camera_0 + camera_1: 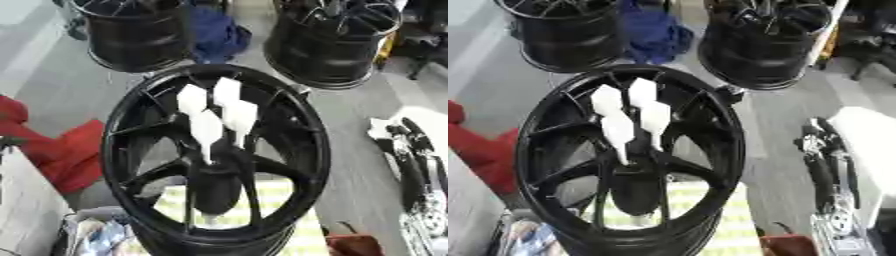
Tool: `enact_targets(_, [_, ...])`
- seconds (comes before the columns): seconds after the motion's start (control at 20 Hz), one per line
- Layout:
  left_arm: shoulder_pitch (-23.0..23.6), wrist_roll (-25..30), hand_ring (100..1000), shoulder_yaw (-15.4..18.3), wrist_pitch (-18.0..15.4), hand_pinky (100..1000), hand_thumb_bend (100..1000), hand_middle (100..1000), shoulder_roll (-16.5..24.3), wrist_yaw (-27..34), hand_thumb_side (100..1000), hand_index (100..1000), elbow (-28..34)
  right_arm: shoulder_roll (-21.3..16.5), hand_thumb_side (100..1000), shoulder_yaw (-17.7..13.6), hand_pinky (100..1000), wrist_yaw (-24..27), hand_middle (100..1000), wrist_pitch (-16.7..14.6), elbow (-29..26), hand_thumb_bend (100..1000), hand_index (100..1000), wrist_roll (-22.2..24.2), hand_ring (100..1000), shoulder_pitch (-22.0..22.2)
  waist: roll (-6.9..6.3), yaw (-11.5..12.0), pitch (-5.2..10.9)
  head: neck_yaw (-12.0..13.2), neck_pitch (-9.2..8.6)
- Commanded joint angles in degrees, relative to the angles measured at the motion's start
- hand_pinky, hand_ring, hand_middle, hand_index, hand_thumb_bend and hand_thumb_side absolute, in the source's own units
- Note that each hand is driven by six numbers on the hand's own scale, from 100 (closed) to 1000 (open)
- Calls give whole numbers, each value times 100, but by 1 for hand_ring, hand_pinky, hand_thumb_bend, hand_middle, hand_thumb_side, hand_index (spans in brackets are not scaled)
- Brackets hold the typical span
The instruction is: Pull the pin out of the wheel hub.
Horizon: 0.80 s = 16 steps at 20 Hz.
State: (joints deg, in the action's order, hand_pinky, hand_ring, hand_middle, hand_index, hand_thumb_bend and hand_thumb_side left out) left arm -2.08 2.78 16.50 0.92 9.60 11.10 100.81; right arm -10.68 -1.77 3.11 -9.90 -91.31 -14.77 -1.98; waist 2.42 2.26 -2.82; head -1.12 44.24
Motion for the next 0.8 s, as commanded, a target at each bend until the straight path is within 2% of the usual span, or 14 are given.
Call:
enact_targets(0.05, [-75,6,523,31,-14,1000,130,825,112,14,685,764,156,-46,625,-36,776,-33,754,0,-100,100,922,3,679,-44,-20,-8,70,-13,-12])
enact_targets(0.6, [-119,54,527,19,-33,1000,128,824,257,19,680,766,183,-44,608,-38,776,-48,754,0,-98,100,923,16,680,-47,-25,-29,71,-14,-12])
enact_targets(0.65, [-122,58,558,19,-38,1000,134,828,274,22,659,771,185,-44,606,-38,776,-48,754,-1,-97,100,924,17,679,-47,-26,-30,71,-14,-12])
enact_targets(0.7, [-162,80,558,0,-77,1000,134,828,482,23,659,771,218,-51,606,-36,776,-50,754,0,-97,100,924,20,679,-50,-33,-40,72,-13,-12])
enact_targets(0.75, [-210,119,675,-33,-138,1000,133,829,763,35,641,776,249,-61,605,-33,776,-54,754,2,-95,100,924,24,679,-52,-42,-51,74,-12,-12])
enact_targets(0.8, [-253,159,675,-63,-203,1000,133,829,1015,66,641,776,252,-70,605,-32,776,-56,754,3,-94,100,924,26,679,-52,-47,-58,74,-12,-12])
